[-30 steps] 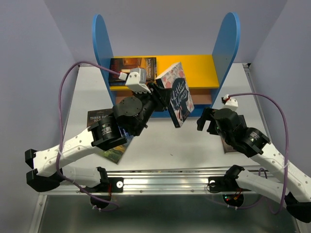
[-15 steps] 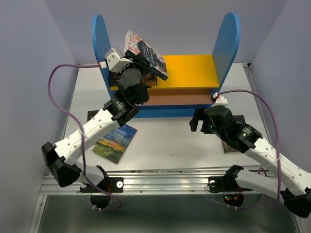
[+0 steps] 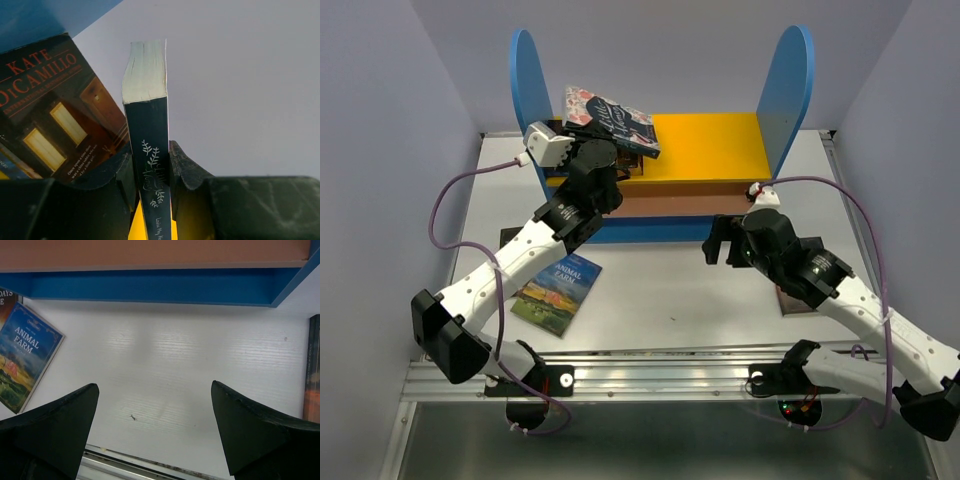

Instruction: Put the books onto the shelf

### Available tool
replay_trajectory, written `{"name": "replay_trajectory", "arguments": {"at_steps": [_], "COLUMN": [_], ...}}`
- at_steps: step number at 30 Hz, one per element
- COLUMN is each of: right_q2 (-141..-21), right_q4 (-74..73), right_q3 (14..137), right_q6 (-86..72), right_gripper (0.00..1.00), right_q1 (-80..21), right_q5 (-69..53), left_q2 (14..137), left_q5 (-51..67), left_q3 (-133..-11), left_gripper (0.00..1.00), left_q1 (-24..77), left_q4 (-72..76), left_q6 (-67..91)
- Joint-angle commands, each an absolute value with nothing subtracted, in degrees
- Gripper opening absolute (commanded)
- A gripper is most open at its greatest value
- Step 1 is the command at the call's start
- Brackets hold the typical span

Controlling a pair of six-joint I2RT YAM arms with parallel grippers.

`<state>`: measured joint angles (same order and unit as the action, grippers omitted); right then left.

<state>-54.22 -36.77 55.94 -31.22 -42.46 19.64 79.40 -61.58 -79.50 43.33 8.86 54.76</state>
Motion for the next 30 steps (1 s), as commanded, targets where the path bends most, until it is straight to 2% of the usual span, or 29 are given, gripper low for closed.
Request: {"name": "replay_trajectory", "arguments": {"at_steps": [1, 2, 4, 5, 7, 11, 17, 20, 23, 27, 30], "right_q2": [-55.9, -56.9, -57.9, -58.4, -59.8, -61.4, -64.9, -67.2, -71.9, -79.1, -81.3], "right_q4": [-32.6, -32.4, -31.8, -31.6, -31.3, -30.6, -29.9, -28.4, -28.0, -27.9, -28.0], "right_q3": [59.8, 60.9, 61.9, 62.8, 63.8, 66.9, 72.7, 76.3, 81.6, 88.1, 91.6], "right_q6": [-29.9, -29.5, -29.4, -29.4, -29.4, -27.7, -25.3, -24.1, -21.8, -18.2, -16.9], "right_gripper": [1.00, 1.00, 1.00, 1.00, 1.00, 1.00, 1.00, 1.00, 1.00, 1.00, 1.00], "right_q1": [-42.7, -42.7, -42.7, -42.7, -42.7, -42.7, -42.7, -42.7, -42.7, -42.7, -40.9], "right_q5": [20.1, 20.0, 20.2, 20.5, 20.5, 18.8, 17.8, 18.6, 22.0, 26.8, 24.8], "left_q2": [74.6, 74.4, 74.0, 73.3, 72.0, 70.1, 68.5, 68.5, 67.9, 66.7, 65.6], "left_q5": [-62.0, -61.2, -60.1, -58.9, -59.1, -58.5, -55.1, -53.7, -49.8, -48.5, -48.0], "left_q3": [-78.1, -77.7, -76.6, -76.2, -74.9, -73.7, -72.4, -72.7, -72.3, -72.6, -73.6], "left_gripper": [0.03, 0.13, 0.21, 0.30, 0.40, 0.80, 0.90, 0.91, 0.99, 0.99, 0.99], "left_q1": [41.8, 41.6, 40.6, 40.3, 40.2, 40.1, 40.1, 40.1, 40.1, 40.2, 40.0], "left_q4": [6.5, 5.8, 3.0, 1.9, 0.2, -2.0, -3.3, -4.7, -5.9, -9.7, -12.7], "left_q6": [63.9, 65.4, 67.7, 68.9, 71.7, 73.2, 73.2, 72.8, 71.9, 70.0, 68.7]}}
